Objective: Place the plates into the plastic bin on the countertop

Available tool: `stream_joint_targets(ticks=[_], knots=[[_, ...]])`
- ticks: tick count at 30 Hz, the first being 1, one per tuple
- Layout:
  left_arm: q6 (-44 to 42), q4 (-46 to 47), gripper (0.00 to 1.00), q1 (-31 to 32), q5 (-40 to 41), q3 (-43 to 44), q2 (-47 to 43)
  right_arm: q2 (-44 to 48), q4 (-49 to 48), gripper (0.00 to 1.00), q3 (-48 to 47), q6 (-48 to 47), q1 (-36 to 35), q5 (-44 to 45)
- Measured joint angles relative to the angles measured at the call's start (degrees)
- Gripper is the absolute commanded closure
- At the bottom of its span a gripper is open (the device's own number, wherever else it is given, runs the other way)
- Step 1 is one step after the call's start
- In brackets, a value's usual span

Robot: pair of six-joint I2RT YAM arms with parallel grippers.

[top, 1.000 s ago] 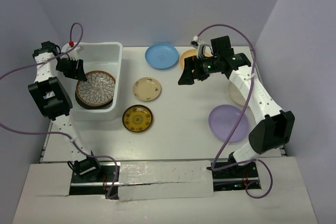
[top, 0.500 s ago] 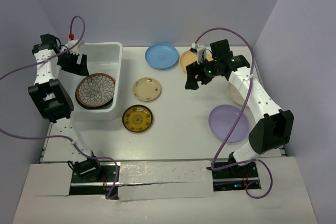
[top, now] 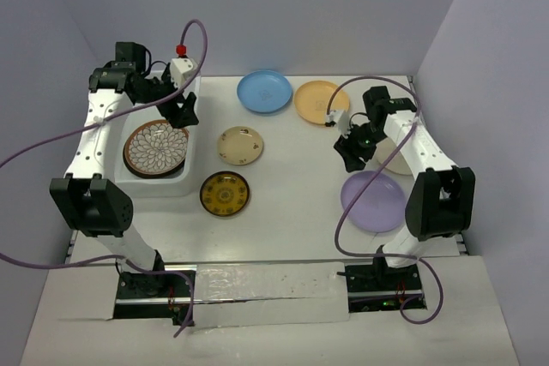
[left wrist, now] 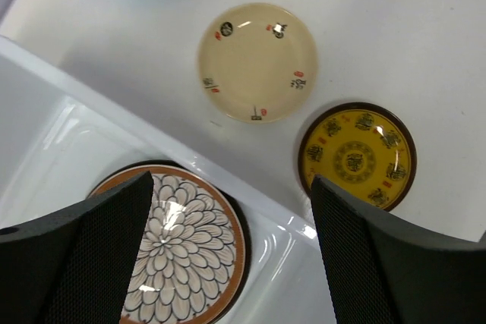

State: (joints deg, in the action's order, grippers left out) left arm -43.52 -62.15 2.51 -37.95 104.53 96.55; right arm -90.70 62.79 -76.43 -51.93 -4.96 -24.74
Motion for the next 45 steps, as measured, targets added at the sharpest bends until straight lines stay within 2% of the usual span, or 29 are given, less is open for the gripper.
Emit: stream_joint_targets(ticks=[9, 22, 29, 33, 35, 39, 44, 45], knots=[[-0.49, -3.67, 0.10, 1.52, -3.67, -0.92, 3.39, -12.82, 3.20, 0.37, -4.69, -13.76, 0.40, 1.35], [0.38, -4.04, 0.10, 1.59, -5.61, -0.95, 3.46, -17.81, 4.27, 0.34, -5.27, -26.15, 0.65, 8.35], [0.88, -4.02, 0.10, 1.59, -5.57, -1.01, 3.66, -21.25, 3.73, 0.38, -5.03, -29.63, 0.73, 11.44], [1.06, -3.95, 0.10, 1.59, -5.56, -1.03, 3.70, -21.89, 3.53, 0.56, -4.03, -30.99, 0.73, 13.13], [1.10, -3.96, 0.10, 1.59, -5.59, -1.03, 3.88, -23.03, 3.53, 0.71, -3.95, -31.52, 0.73, 13.75], [1.43, -3.32, 0.10, 1.59, -5.59, -1.98, 4.19, -24.80, 4.25, 0.79, -4.00, -32.21, 0.74, 14.82], [3.24, -0.97, 0.11, 1.57, -5.67, -5.00, 4.24, -24.93, 7.37, 1.00, -4.60, -32.36, 0.64, 15.14], [3.80, -0.36, 0.11, 1.56, -5.74, -5.60, 4.20, -24.95, 8.44, 1.00, -5.06, -31.90, 0.58, 14.95]])
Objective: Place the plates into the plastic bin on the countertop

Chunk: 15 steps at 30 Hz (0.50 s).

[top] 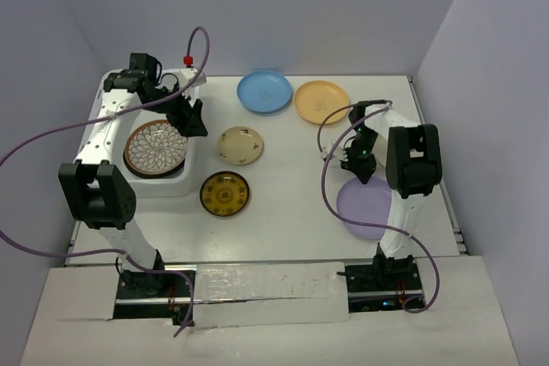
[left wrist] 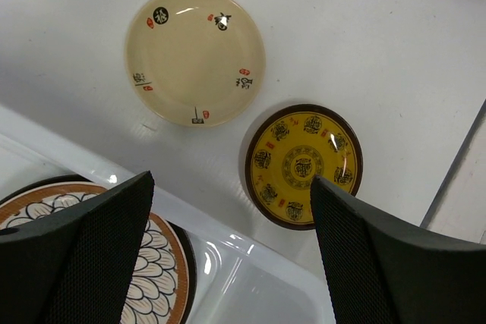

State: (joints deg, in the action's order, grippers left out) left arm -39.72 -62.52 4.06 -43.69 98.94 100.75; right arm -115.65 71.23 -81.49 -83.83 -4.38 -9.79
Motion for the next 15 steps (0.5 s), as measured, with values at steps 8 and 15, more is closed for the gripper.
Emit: stream_joint_targets(ticks=[8, 15], knots=[[10.78, 9.48, 0.14, -3.11, -3.22, -5.52, -3.31, -0.08, 4.59, 1.00, -15.85, 10.78, -3.42, -6.47], [26.84, 24.04, 0.12, -0.07, 0.40, -16.00, -14.52, 2.39, 2.19, 1.00, -32.53, 36.84, -6.66, -21.72]])
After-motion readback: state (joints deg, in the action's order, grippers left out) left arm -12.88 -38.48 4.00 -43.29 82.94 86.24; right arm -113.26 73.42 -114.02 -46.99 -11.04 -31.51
